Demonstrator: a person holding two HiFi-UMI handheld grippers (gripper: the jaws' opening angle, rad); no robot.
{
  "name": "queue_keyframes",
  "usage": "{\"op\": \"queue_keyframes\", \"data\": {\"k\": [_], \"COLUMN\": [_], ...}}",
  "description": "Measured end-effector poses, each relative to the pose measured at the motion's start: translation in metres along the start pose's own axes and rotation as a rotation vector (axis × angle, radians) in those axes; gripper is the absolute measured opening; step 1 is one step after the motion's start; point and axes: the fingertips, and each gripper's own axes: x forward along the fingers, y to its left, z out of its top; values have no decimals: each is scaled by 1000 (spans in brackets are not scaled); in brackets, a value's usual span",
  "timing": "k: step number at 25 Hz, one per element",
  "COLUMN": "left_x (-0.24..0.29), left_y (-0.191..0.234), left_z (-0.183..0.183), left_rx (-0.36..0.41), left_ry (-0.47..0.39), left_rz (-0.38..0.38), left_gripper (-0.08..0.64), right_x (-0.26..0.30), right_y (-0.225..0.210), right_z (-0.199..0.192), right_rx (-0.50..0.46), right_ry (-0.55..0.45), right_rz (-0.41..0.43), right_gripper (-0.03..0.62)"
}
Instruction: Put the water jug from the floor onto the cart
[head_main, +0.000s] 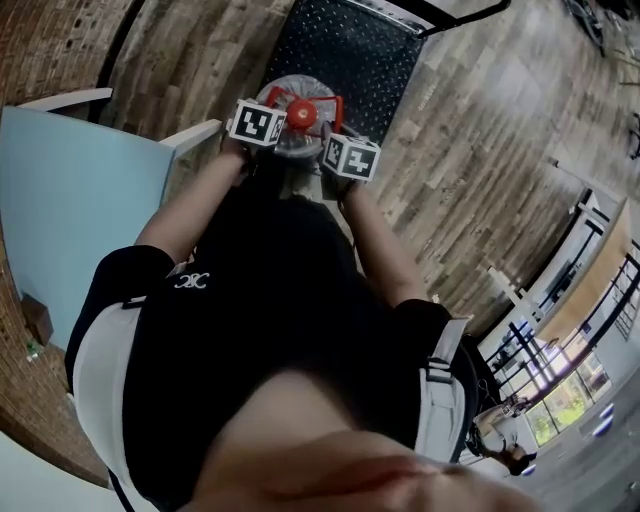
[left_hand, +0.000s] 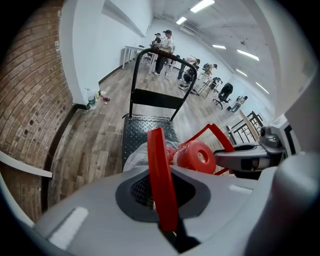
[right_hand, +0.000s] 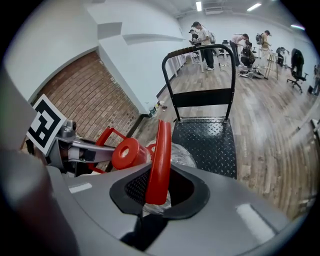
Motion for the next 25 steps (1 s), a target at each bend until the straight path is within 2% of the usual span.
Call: {"op": "queue_keyframes", "data": {"k": [7,12,17,21,25], "left_x": [25,35,41,53,50], "left_y": [25,42,59,52,42], "left_z": [-14,-14,-25,-56,-62], "left_rx": [42,104,96,22,61], "left_ry": [52,27,52,136,160], "left_rz": [20,57,75,12,-21], "left_gripper": [32,38,30,33,68], "right_x": [31,52,59,56,57], "right_y": [2,12,8,-3,6], "right_z": [-14,-27,-36,-42,-42], "right_rx": [-23,-23,-105,-152,-296], "right_ry": [87,135,178,188,183], "right_rz": [-49,-67,-124,-144,-155], "right_gripper": [74,75,77,74,84]}}
